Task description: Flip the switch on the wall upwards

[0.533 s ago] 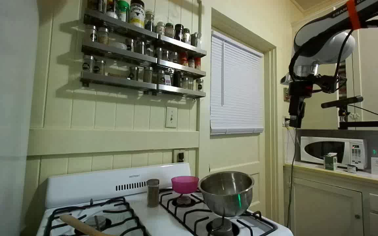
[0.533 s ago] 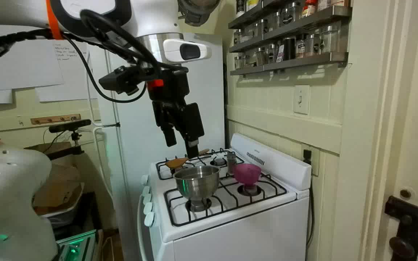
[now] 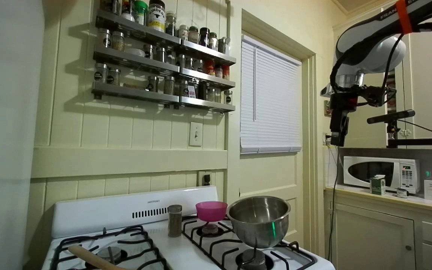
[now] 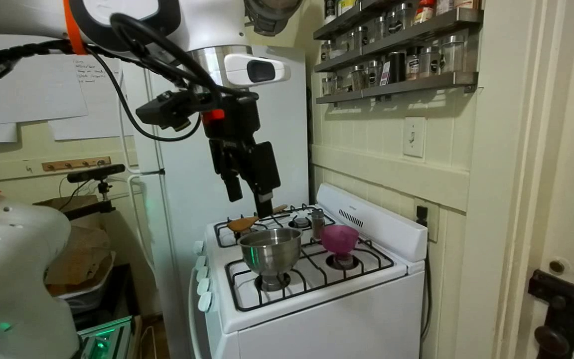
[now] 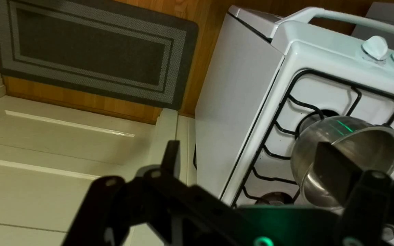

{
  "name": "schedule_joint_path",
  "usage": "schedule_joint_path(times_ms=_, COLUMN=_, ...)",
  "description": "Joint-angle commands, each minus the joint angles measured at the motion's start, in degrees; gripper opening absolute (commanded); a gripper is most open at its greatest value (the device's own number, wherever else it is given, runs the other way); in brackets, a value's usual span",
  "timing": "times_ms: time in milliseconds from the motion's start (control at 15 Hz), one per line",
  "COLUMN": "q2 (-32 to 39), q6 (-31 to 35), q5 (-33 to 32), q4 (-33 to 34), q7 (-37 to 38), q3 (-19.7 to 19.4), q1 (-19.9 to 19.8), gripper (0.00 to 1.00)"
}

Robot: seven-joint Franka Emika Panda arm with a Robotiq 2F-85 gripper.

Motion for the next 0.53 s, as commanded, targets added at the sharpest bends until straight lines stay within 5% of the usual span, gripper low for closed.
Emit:
schedule_joint_path(times_ms=0, q2=0.12, q6=-0.15, q5=0.23, q4=0.16, q7=-0.18, q3=0.27, q1=-0.33, gripper=1.00)
schedule_joint_path(times_ms=267, q2=0.12, q6=-0.15, q5=0.23, q4=0.16, q7=-0.19, q3=0.27, q1=-0.33, gripper=1.00)
schedule_joint_path(times_ms=467, q2=4.81, q6=6.44, q5=3.98, q4=3.72, q7=0.54, q3=0.48, q1=2.39, gripper=1.00)
